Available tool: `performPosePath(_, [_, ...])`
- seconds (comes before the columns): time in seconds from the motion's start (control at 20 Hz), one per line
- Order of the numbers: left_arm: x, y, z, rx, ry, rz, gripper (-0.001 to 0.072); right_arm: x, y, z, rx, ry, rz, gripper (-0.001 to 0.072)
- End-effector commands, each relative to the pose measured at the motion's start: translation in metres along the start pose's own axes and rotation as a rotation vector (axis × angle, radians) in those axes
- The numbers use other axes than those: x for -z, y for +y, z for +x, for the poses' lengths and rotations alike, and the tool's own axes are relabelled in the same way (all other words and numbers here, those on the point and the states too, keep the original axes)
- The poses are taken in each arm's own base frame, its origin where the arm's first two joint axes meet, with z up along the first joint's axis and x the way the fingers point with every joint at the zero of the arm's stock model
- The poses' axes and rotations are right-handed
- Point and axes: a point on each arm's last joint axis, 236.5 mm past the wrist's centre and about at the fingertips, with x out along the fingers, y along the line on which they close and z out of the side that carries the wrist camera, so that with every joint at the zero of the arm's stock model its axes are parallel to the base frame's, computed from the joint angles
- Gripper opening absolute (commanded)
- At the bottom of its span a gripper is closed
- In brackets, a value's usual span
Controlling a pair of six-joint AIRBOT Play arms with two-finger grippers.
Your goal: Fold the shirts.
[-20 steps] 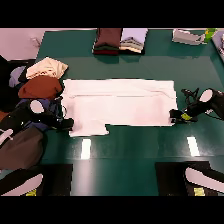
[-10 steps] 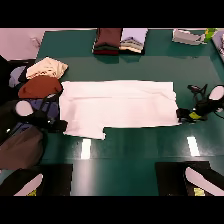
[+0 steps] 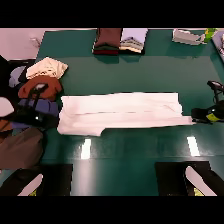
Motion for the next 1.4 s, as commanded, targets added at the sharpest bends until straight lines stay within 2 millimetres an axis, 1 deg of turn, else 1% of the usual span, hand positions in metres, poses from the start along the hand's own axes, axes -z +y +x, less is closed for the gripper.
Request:
performPosePath(0.0, [-0.072, 0.010, 0.001, -0.041, -0.127, 0.038, 0.0024, -0.040, 0.001, -0.005, -0.011, -0.048, 0.005, 0.0011])
performPosePath(0.05, [-0.095, 0.013, 0.008, -0.046, -0.147, 0.034, 0.0024, -0.056, 0.001, -0.005, -0.010, -0.060, 0.000, 0.0011])
performPosePath(0.1, [-0.113, 0.016, 0.016, -0.048, -0.155, 0.029, 0.0024, -0.071, 0.004, -0.002, -0.012, -0.064, -0.004, 0.0011])
performPosePath(0.15, [-0.128, 0.019, 0.027, -0.050, -0.151, 0.024, 0.0025, -0.084, 0.008, 0.002, -0.014, -0.060, -0.013, 0.0011])
performPosePath(0.2, [-0.137, 0.022, 0.038, -0.050, -0.135, 0.019, 0.0025, -0.096, 0.012, 0.007, -0.016, -0.054, -0.015, 0.0011])
performPosePath(0.3, [-0.149, 0.028, 0.061, -0.054, -0.101, 0.009, 0.0025, -0.120, 0.019, 0.019, -0.019, -0.042, -0.023, 0.0012])
performPosePath(0.45, [-0.160, 0.036, 0.087, -0.060, -0.101, -0.006, 0.0025, -0.145, 0.025, 0.040, -0.035, -0.005, -0.006, 0.0015])
performPosePath(0.5, [-0.161, 0.037, 0.091, -0.062, -0.102, -0.013, 0.0026, -0.151, 0.032, 0.046, -0.071, 0.005, 0.003, 0.0015])
performPosePath(0.6, [-0.165, 0.037, 0.091, -0.061, -0.118, -0.039, 0.0030, -0.163, 0.042, 0.055, -0.127, 0.010, 0.026, 0.0016])
performPosePath(0.65, [-0.168, 0.037, 0.089, -0.061, -0.126, -0.044, 0.0203, -0.169, 0.048, 0.057, -0.154, 0.001, 0.027, 0.0052])
performPosePath(0.7, [-0.170, 0.036, 0.086, -0.059, -0.130, -0.060, 0.0422, -0.176, 0.054, 0.057, -0.180, -0.020, 0.029, 0.0201])
performPosePath(0.75, [-0.172, 0.035, 0.082, -0.057, -0.132, -0.057, 0.0467, -0.182, 0.057, 0.054, -0.198, -0.042, 0.022, 0.0284])
performPosePath(0.85, [-0.177, 0.032, 0.071, -0.054, -0.140, -0.050, 0.0466, -0.190, 0.052, 0.043, -0.202, -0.069, 0.016, 0.0420])
performPosePath(0.9, [-0.178, 0.030, 0.067, -0.052, -0.133, -0.047, 0.0464, -0.188, 0.047, 0.041, -0.197, -0.056, 0.022, 0.0527])
performPosePath(0.95, [-0.176, 0.028, 0.064, -0.049, -0.120, -0.045, 0.0343, -0.181, 0.035, 0.041, -0.179, -0.036, 0.033, 0.0593])
performPosePath(1.0, [-0.172, 0.027, 0.063, -0.046, -0.101, -0.032, 0.0120, -0.172, 0.024, 0.044, -0.164, -0.018, 0.039, 0.0606])
performPosePath(1.05, [-0.171, 0.024, 0.063, -0.034, -0.093, -0.024, 0.0028, -0.162, 0.013, 0.051, -0.152, 0.005, 0.063, 0.0658])
performPosePath(1.15, [-0.173, 0.013, 0.063, 0.012, -0.103, -0.037, 0.0025, -0.145, -0.001, 0.070, -0.153, 0.047, 0.113, 0.0659])
performPosePath(1.2, [-0.174, 0.007, 0.063, 0.040, -0.108, -0.049, 0.0026, -0.136, -0.004, 0.081, -0.159, 0.072, 0.134, 0.0659])
performPosePath(1.35, [-0.175, 0.001, 0.064, 0.069, -0.111, -0.063, 0.0025, -0.119, 0.000, 0.110, -0.160, 0.126, 0.138, 0.0658])
